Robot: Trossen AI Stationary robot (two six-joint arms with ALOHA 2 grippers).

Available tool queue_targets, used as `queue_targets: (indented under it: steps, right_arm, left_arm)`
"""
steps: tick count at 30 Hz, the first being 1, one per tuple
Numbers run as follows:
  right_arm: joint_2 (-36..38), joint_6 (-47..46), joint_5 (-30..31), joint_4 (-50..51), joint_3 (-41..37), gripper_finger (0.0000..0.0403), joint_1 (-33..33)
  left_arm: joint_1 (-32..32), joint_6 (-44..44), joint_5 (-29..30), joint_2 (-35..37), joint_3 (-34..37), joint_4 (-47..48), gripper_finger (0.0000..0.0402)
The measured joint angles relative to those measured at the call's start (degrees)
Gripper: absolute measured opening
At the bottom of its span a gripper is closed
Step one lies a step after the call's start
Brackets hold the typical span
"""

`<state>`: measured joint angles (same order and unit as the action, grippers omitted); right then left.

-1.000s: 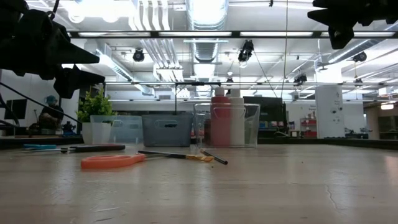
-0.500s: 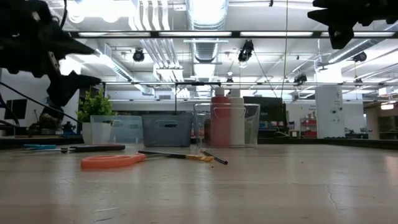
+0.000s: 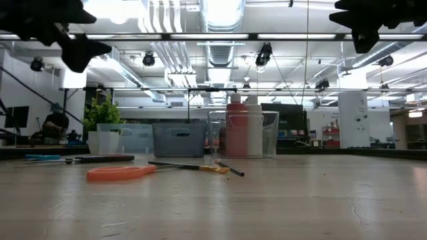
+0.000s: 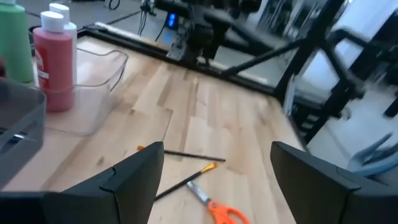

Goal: Pick & Place Paint Supplies
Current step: Put the left gold paintbrush into the black bin

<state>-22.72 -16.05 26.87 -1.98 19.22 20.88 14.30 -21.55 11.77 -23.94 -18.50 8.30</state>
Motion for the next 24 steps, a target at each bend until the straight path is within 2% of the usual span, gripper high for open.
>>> queue_targets:
  steps: [16,24]
  right_arm:
    - [0.07,0.00,0.00,0.07,0.00,0.0116,-0.01]
    - [0.09,0.00,0.01,0.09,0.00,0.0116,0.00]
  left_arm:
    - [-4.64,4.34,-0.61,-37.02,-21.54,3.39,0.0303]
    - [-6.44,8.61,-6.37,-50.67,-33.26,5.63,0.0303]
